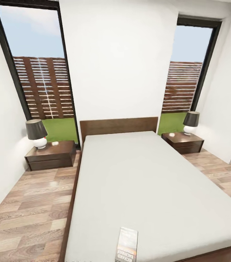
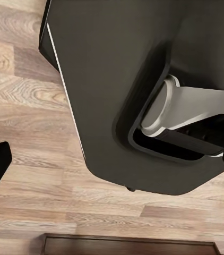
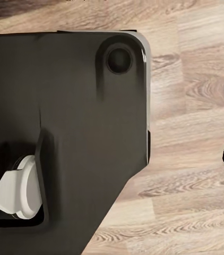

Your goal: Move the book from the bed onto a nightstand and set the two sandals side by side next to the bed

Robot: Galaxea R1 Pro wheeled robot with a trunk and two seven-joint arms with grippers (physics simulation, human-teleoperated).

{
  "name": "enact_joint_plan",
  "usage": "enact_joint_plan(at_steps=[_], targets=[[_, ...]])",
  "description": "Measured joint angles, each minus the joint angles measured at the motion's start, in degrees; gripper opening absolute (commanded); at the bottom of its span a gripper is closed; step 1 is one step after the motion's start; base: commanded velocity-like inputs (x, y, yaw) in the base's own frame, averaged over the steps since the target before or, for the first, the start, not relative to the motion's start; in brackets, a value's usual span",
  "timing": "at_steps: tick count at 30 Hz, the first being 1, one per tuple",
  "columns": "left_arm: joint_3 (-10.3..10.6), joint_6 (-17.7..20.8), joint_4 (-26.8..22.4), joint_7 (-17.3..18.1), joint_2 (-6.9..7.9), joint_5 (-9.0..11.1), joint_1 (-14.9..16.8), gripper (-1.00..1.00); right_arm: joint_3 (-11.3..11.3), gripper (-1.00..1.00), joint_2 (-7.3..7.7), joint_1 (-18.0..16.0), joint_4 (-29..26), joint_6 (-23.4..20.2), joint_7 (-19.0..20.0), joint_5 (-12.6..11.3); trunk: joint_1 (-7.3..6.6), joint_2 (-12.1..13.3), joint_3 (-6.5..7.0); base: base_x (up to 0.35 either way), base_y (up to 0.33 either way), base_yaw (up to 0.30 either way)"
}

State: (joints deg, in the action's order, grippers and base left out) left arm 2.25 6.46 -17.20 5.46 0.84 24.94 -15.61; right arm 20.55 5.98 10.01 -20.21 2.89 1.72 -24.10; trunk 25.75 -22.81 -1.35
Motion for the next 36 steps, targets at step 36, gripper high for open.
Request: enact_joint_plan(at_steps=[36], targets=[[0.0,-0.1,0.0,0.0,0.00,0.0,0.0,1.00,0.0,1.00,0.02,0.0,0.0,0.0,0.2,0.0,0.00,0.0,0.00,0.060,-0.046,0.078]])
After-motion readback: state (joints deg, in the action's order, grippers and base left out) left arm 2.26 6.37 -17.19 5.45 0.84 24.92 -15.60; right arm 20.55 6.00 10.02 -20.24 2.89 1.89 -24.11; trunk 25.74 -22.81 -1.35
